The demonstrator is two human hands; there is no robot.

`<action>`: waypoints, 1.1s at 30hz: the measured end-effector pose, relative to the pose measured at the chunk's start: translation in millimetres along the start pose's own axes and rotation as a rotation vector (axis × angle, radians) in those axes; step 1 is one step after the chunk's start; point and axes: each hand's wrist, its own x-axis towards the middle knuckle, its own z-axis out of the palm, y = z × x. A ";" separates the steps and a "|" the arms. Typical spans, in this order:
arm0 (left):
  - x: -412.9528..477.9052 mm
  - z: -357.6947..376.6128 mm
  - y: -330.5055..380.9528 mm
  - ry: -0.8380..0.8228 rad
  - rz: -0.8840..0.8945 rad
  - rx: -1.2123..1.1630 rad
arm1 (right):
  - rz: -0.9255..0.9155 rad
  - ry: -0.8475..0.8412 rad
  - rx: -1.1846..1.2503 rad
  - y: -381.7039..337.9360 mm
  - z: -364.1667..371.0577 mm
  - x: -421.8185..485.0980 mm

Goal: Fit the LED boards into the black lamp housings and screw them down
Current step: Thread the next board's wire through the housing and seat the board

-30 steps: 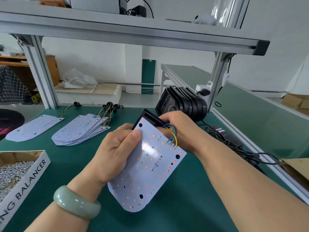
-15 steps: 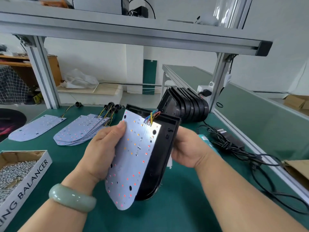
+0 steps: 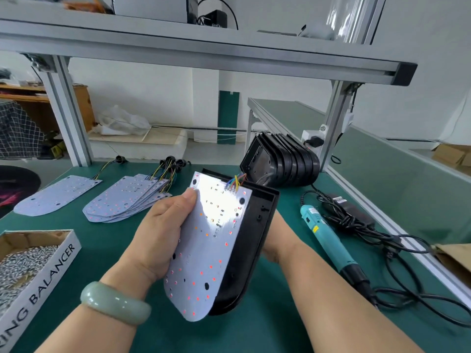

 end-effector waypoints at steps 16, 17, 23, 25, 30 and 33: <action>4.4 1.0 0.4 0.250 0.101 0.362 | -0.030 0.191 0.184 14.3 -7.2 6.8; 6.0 2.1 -2.2 0.281 0.117 0.429 | -0.046 0.164 0.287 15.2 -6.4 4.9; 5.7 15.2 -12.0 0.343 0.347 0.795 | -0.166 0.343 0.132 21.1 11.7 -1.3; 5.5 15.8 -14.1 0.309 0.388 0.832 | -0.170 0.370 0.139 21.6 10.6 -1.0; 4.0 12.7 -7.1 0.304 0.380 0.684 | -0.135 0.243 0.206 20.9 9.9 -7.2; 6.8 10.7 -13.7 0.301 0.392 0.808 | -0.158 0.221 0.136 22.0 11.5 -7.7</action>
